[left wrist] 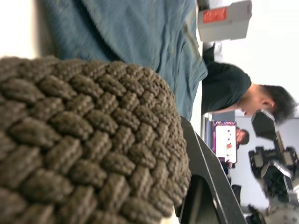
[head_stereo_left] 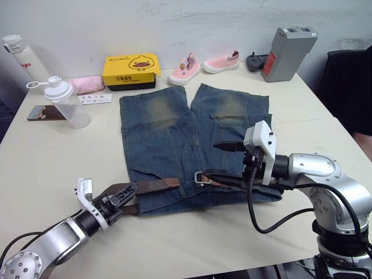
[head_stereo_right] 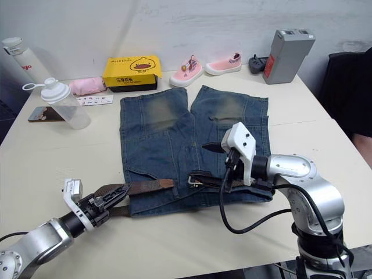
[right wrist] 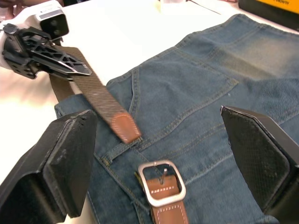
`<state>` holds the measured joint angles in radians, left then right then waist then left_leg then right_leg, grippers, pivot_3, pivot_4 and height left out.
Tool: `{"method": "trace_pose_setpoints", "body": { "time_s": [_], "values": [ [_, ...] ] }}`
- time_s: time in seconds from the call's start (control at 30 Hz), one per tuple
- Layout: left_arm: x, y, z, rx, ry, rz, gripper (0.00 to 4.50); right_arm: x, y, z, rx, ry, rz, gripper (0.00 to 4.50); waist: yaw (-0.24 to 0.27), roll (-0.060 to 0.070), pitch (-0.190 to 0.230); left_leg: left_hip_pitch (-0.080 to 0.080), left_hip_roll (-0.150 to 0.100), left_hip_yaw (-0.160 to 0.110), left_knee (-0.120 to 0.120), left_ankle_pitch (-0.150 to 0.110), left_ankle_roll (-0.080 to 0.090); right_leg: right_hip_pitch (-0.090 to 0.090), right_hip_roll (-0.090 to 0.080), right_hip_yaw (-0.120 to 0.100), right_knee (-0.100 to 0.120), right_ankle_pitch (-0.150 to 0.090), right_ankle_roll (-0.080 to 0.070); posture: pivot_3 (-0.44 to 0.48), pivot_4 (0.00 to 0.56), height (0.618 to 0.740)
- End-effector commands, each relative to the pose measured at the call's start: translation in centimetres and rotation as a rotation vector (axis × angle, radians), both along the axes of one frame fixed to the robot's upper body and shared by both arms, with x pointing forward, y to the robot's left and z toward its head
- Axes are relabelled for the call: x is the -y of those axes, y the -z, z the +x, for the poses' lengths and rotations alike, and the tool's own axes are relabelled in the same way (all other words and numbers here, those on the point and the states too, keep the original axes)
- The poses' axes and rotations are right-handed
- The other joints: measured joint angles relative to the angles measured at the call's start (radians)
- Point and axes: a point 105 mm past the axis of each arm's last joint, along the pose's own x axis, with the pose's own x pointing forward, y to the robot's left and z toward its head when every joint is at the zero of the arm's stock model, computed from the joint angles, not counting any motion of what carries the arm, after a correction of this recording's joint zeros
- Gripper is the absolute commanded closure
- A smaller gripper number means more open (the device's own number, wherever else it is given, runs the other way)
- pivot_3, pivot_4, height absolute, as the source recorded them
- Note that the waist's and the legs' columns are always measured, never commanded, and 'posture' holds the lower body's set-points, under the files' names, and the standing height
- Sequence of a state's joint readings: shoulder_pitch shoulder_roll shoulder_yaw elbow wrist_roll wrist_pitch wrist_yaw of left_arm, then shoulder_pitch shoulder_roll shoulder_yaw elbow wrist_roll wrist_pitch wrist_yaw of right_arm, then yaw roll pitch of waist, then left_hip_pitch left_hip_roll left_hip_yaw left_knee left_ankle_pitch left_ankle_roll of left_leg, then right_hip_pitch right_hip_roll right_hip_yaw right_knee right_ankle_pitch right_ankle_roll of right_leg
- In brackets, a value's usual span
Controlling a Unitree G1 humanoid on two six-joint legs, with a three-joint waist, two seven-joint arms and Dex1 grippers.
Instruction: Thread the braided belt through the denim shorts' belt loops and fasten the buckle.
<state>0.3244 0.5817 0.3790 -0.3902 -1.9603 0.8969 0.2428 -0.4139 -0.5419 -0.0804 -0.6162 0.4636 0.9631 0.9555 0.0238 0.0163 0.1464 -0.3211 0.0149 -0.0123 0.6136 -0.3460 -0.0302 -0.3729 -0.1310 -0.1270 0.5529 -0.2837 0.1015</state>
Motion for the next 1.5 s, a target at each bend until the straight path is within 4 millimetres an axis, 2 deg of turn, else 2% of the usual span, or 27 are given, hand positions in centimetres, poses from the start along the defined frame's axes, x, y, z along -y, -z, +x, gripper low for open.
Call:
{"method": "trace_pose_setpoints", "body": {
  "time_s": [0.03,0.17,0.27,0.4,0.53,0.77,0.97,1.33,1.5],
  "values": [
    [0.0,-1.5,-0.9,0.059,0.061,0.038,4.5,-0.8,-0.4,-0.9,0.019,-0.046,0.006,0.02,0.0,0.0,0.0,0.0,0.0,0.0,0.0,0.0,0.0,0.0,0.0,0.0,0.0,-0.001,-0.003,0.0,0.15,0.739],
    [-0.4,-1.8,-1.0,0.067,0.066,0.063,4.5,-1.0,-0.3,-1.0,0.012,-0.052,0.01,0.02,0.003,0.003,0.001,0.0,0.0,0.0,0.0,-0.001,0.001,0.0,-0.001,0.0,-0.001,-0.003,-0.006,0.0,0.15,0.739],
    [-0.6,-2.3,-0.3,0.093,0.047,0.073,4.5,-1.1,-0.2,-1.1,0.007,-0.051,0.011,0.02,0.003,0.003,0.002,-0.002,-0.001,-0.001,0.0,-0.001,0.001,-0.001,-0.001,0.0,-0.001,-0.003,-0.006,0.0,0.15,0.739],
    [0.3,-2.6,0.1,0.098,0.087,0.102,4.5,-1.2,-0.3,-1.2,0.006,-0.047,0.016,0.02,0.002,0.003,0.002,-0.001,-0.001,-0.001,0.0,-0.001,0.001,0.0,-0.001,0.0,-0.001,-0.002,-0.004,0.0,0.15,0.739],
    [1.4,-2.5,0.4,0.091,0.11,0.107,4.5,-1.2,-0.6,-1.3,0.009,-0.046,0.023,0.02,0.002,0.004,0.002,-0.001,-0.001,0.0,0.0,-0.001,0.001,0.0,-0.001,0.0,-0.001,0.0,0.0,0.0,0.15,0.739],
    [1.6,-2.3,0.3,0.081,0.116,0.121,4.5,-1.3,-1.1,-1.5,0.014,-0.04,0.04,0.02,0.003,0.004,0.003,-0.001,-0.001,0.0,0.0,-0.001,0.0,0.0,0.0,0.0,-0.001,0.002,0.002,0.0,0.15,0.739],
    [2.2,-1.8,0.6,0.056,0.139,0.125,4.5,-1.3,-0.8,-1.6,0.008,-0.03,0.029,0.02,0.004,0.004,0.003,-0.002,-0.001,-0.001,0.0,-0.001,0.0,0.0,-0.001,0.0,-0.002,0.001,0.002,0.0,0.15,0.739],
    [1.1,-1.5,0.2,0.036,0.122,0.142,4.5,-1.1,-0.6,-1.6,0.007,-0.016,0.021,0.02,0.003,0.004,0.003,-0.002,-0.001,-0.001,0.0,-0.001,0.0,0.0,0.0,-0.001,-0.002,0.001,0.0,0.0,0.15,0.739],
    [1.9,-1.1,1.0,0.022,0.131,0.12,4.5,-1.1,-0.6,-1.4,0.011,-0.009,0.023,0.02,0.004,0.005,0.003,-0.002,-0.001,-0.001,0.0,-0.001,0.0,0.0,0.0,-0.001,-0.002,0.001,0.001,0.0,0.15,0.739]
  ]
}}
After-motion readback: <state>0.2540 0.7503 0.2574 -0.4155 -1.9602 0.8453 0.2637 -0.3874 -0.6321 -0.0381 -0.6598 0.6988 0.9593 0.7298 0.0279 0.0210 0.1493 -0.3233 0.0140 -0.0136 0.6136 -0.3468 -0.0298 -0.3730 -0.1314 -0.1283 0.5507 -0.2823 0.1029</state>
